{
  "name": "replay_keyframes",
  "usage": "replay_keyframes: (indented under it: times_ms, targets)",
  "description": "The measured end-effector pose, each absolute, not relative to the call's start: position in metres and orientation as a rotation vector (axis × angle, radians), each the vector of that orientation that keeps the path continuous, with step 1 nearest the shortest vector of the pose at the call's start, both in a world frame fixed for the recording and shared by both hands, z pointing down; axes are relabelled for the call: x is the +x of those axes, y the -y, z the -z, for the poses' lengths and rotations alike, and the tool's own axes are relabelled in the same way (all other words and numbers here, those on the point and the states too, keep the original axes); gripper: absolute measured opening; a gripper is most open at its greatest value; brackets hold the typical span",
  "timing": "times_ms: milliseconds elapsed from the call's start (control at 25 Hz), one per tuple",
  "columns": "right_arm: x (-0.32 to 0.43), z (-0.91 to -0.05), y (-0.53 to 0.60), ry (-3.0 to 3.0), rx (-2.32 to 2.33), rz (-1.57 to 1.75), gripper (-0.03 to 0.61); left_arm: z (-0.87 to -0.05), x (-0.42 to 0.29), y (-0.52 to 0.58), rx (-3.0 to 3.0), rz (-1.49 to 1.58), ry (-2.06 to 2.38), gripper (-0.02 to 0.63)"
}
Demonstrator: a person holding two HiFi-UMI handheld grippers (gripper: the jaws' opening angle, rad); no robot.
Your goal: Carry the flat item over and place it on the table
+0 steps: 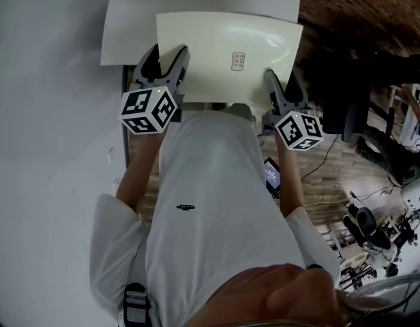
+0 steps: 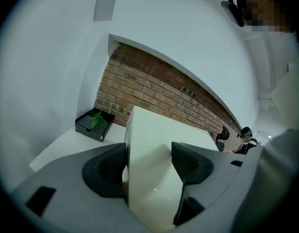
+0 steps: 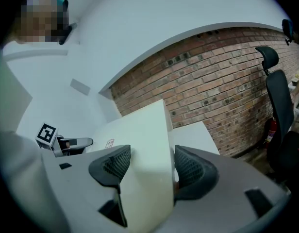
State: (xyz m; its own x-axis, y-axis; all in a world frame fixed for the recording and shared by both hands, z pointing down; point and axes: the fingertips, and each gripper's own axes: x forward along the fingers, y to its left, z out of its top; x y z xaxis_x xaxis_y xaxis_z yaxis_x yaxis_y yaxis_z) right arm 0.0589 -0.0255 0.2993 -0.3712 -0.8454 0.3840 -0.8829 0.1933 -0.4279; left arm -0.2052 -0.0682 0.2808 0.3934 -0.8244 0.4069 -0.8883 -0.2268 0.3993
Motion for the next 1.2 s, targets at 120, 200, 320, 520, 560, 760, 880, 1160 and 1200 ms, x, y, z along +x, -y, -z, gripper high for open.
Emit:
replay_keyframes:
  times_ms: [120, 200, 320, 520, 560, 760, 880, 1160, 1200]
  targets:
    - [0.067, -0.318, 0.057, 2.35, 1.741, -0.94, 0.29, -0.3, -0.196, 0.105, 2.077, -0.16, 1.439, 0.305]
    - [0.077, -0.331, 0.084, 2.336, 1.749, -0.942, 0.29, -0.316, -0.187, 0.134, 2.075, -0.164, 1.426, 0.304]
    - [0.086, -0.342, 0.106, 2.313, 1.747, -0.966, 0.29, -0.326, -0.177, 0.157, 2.064, -0.196, 1.431, 0.304]
    - [0.097, -0.352, 0.121, 2.298, 1.715, -0.98, 0.29, -0.34, -0.166, 0.166, 2.021, -0.22, 1.458, 0.305]
    - [0.1, -0.355, 0.125, 2.295, 1.707, -0.983, 0.29, -0.344, -0.164, 0.17, 2.011, -0.224, 1.462, 0.305]
    - [0.114, -0.384, 0.135, 2.282, 1.673, -1.002, 0.29, -0.372, -0.15, 0.173, 1.973, -0.242, 1.484, 0.305]
    - [0.131, -0.401, 0.149, 2.28, 1.665, -1.014, 0.29, -0.387, -0.134, 0.185, 1.967, -0.247, 1.488, 0.304]
    - [0.142, -0.438, 0.16, 2.252, 1.656, -1.042, 0.29, -0.425, -0.123, 0.195, 1.938, -0.259, 1.475, 0.304]
    - [0.143, -0.444, 0.159, 2.246, 1.655, -1.052, 0.29, -0.43, -0.123, 0.195, 1.934, -0.266, 1.473, 0.304]
